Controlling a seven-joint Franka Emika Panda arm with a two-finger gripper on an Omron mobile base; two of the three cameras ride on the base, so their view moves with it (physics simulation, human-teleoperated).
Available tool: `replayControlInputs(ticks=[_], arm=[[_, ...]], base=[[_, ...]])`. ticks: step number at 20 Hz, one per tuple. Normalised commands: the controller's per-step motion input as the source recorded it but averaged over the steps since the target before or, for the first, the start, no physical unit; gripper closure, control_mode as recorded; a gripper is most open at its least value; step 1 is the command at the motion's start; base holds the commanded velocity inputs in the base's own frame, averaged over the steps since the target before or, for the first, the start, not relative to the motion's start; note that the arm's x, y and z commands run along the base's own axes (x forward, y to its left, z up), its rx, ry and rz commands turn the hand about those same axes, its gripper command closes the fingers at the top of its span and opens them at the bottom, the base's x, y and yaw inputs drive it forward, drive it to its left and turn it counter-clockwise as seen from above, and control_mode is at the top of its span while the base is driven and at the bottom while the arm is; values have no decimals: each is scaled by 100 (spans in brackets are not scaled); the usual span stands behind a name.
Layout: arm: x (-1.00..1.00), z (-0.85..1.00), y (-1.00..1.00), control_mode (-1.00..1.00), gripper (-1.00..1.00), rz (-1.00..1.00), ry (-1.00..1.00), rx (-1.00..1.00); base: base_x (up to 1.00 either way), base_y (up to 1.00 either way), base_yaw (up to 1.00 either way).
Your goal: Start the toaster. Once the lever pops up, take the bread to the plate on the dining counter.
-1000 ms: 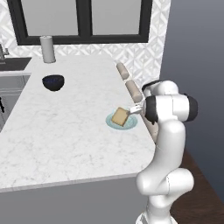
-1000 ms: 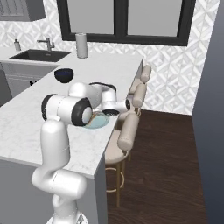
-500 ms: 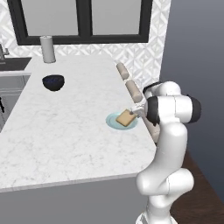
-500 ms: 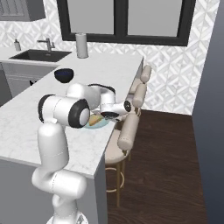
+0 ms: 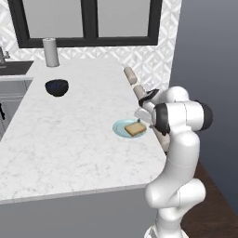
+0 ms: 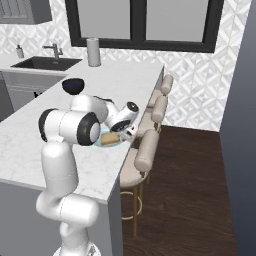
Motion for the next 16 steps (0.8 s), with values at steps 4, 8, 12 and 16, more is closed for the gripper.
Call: replayControlInputs(ticks=[4,8,12,16], arm=[[-6,1,-28,-100,-100,-38,44,-19],[-28,57,-34,-100,-100,-28,18,-9],[-49,100,-7,-100,-100,-2,-1,2],[-94,100,0,-100,-100,2,-17,5]], base=[[0,0,0],[0,0,0],[0,0,0],[0,0,0]])
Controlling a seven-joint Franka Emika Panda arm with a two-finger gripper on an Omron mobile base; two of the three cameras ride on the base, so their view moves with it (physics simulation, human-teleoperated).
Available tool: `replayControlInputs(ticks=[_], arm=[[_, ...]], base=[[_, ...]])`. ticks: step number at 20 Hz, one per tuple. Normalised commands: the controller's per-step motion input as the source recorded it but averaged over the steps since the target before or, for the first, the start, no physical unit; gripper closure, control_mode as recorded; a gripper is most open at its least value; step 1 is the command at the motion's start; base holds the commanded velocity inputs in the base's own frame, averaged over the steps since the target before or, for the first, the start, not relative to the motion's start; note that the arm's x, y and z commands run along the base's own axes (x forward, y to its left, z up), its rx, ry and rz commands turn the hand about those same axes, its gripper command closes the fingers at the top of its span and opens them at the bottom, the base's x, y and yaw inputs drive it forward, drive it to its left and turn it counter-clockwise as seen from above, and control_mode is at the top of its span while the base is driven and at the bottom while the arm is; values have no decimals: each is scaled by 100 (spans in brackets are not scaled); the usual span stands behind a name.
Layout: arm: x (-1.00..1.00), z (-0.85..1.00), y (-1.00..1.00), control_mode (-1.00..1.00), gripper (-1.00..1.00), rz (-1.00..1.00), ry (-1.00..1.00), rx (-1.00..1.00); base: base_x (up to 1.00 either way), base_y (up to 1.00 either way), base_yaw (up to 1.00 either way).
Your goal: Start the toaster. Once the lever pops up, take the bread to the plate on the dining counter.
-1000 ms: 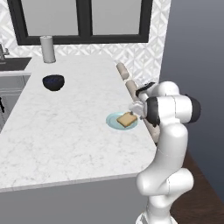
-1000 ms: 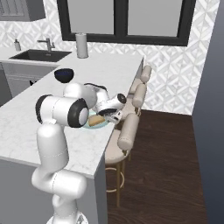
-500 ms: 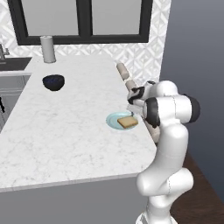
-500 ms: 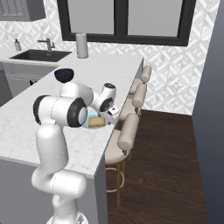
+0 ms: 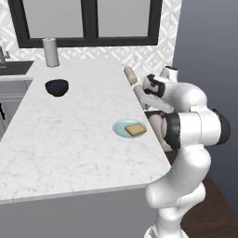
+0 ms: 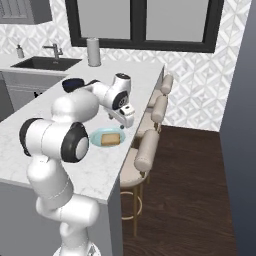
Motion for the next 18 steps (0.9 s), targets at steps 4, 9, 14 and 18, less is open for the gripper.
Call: replayControlInputs(ticks=[4,9,14,18], arm=[[-100,100,0,-100,-100,5,-24,0],[-100,63,8,-100,-100,5,-6,-2],[-100,2,48,-100,-100,8,3,-11],[-100,-54,66,-100,-100,5,-2,-10]], base=[[0,0,0],[0,0,0],[0,0,0],[0,0,0]])
